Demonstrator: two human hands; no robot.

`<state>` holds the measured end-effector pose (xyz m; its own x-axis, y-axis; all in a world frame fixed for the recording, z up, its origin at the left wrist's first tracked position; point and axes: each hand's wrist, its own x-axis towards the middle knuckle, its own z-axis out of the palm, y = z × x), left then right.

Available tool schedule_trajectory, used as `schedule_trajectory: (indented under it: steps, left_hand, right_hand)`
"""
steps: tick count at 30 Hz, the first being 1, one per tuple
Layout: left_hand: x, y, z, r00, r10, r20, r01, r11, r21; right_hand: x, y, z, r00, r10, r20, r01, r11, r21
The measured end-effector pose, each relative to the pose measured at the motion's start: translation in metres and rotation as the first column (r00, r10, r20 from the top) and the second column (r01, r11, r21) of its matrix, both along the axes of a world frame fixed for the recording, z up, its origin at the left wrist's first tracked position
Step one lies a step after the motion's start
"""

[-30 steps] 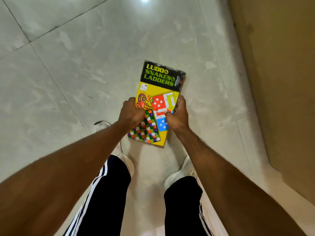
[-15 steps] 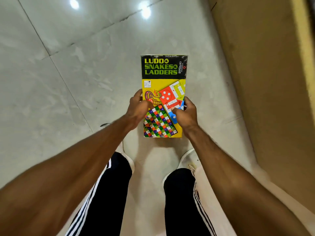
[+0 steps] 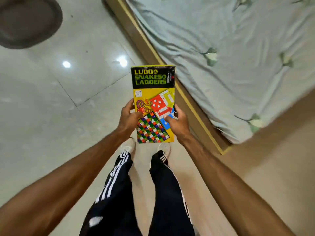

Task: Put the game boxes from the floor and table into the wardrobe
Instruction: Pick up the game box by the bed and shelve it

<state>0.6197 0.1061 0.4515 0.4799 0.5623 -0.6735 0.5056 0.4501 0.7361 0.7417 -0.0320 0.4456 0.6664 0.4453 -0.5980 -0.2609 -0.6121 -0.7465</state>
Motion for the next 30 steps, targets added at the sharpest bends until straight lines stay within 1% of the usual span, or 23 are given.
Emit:
schedule_trajectory:
  steps: [2,4,7,9,12,14,17,21,22,24,28,30]
  left_hand:
    - [-0.010,-0.025,0.052,0.996,-0.084,0.028,0.084,0.996,-0.006]
    - [-0.018,-0.045,0.084,0.989,-0.135,0.054,0.137,0.990,-0.026]
    - [-0.022,-0.078,0.129,0.962,-0.260,0.080,0.266,0.962,-0.066]
    - [-0.021,-0.097,0.142,0.930,-0.359,0.076,0.364,0.929,-0.068]
    - [-0.006,-0.134,0.159,0.830,-0.554,0.067,0.558,0.827,-0.068]
    - [0.008,-0.154,0.163,0.766,-0.640,0.055,0.643,0.763,-0.073]
    - [0.039,-0.206,0.164,0.643,-0.764,0.052,0.765,0.641,-0.058]
    - [0.075,-0.284,0.169,0.525,-0.849,0.060,0.851,0.524,-0.033]
    - [0.087,-0.311,0.171,0.479,-0.876,0.064,0.878,0.478,-0.025]
    - [0.106,-0.354,0.177,0.423,-0.903,0.078,0.906,0.423,-0.010]
    - [0.151,-0.445,0.190,0.398,-0.912,0.097,0.915,0.403,0.033]
    - [0.173,-0.485,0.194,0.364,-0.926,0.105,0.927,0.371,0.056]
  right_hand:
    - [-0.016,-0.034,0.057,0.997,-0.067,-0.031,0.067,0.998,0.017]
    - [-0.031,-0.065,0.086,0.991,-0.121,-0.047,0.122,0.993,0.004]
    - [-0.060,-0.119,0.123,0.953,-0.302,-0.034,0.301,0.953,-0.017]
    - [-0.078,-0.148,0.137,0.915,-0.404,-0.021,0.404,0.915,-0.019]
    - [-0.102,-0.201,0.152,0.812,-0.583,-0.009,0.583,0.812,0.008]
    - [-0.111,-0.230,0.154,0.761,-0.649,-0.003,0.649,0.761,0.018]
    - [-0.119,-0.285,0.155,0.646,-0.763,0.009,0.761,0.646,0.058]
    - [-0.117,-0.351,0.159,0.545,-0.838,0.009,0.832,0.542,0.120]
    - [-0.113,-0.374,0.162,0.515,-0.857,0.017,0.848,0.513,0.136]
    - [-0.103,-0.409,0.169,0.484,-0.875,0.033,0.862,0.483,0.154]
    - [-0.070,-0.490,0.184,0.429,-0.900,0.072,0.884,0.435,0.173]
    - [-0.051,-0.528,0.191,0.408,-0.908,0.093,0.892,0.418,0.170]
